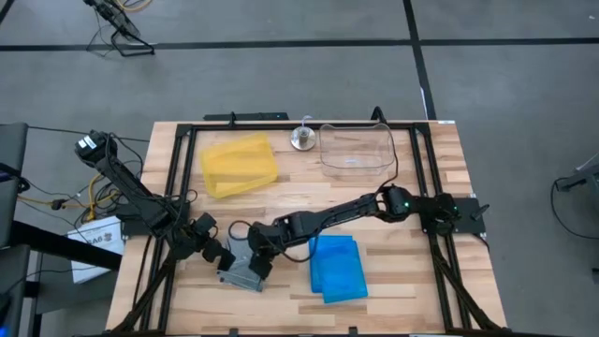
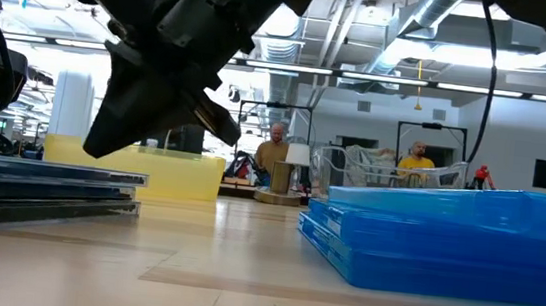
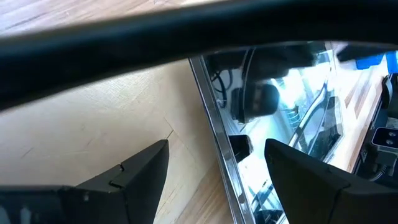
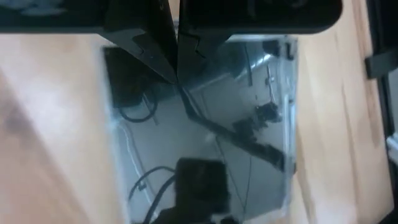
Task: Pick & place jewel cases by type
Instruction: Put the top black CD case into the yellow bin
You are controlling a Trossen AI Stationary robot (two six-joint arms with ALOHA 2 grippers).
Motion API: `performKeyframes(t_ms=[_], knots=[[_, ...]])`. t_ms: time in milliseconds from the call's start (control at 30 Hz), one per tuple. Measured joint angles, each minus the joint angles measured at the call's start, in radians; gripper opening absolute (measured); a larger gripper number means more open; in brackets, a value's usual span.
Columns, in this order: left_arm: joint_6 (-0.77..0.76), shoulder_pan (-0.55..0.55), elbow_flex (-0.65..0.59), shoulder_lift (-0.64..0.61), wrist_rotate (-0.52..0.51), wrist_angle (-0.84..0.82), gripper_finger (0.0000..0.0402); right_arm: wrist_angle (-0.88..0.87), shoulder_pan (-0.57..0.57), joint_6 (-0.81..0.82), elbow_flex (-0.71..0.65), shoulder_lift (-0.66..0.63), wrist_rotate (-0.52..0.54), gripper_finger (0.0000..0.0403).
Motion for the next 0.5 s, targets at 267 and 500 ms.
performKeyframes(t_ms=[267,500], knots=[[-0.001,0.000,0.000,0.000,0.005,0.000,0.0261,-0.023,-0.013,0.000,0.000,-0.007,-0.006,0.0000],[0.005,0.000,0.000,0.000,0.008,0.000,0.0261,-0.162,0.000,-0.008,0.077,-0.013,-0.038,0.0000]])
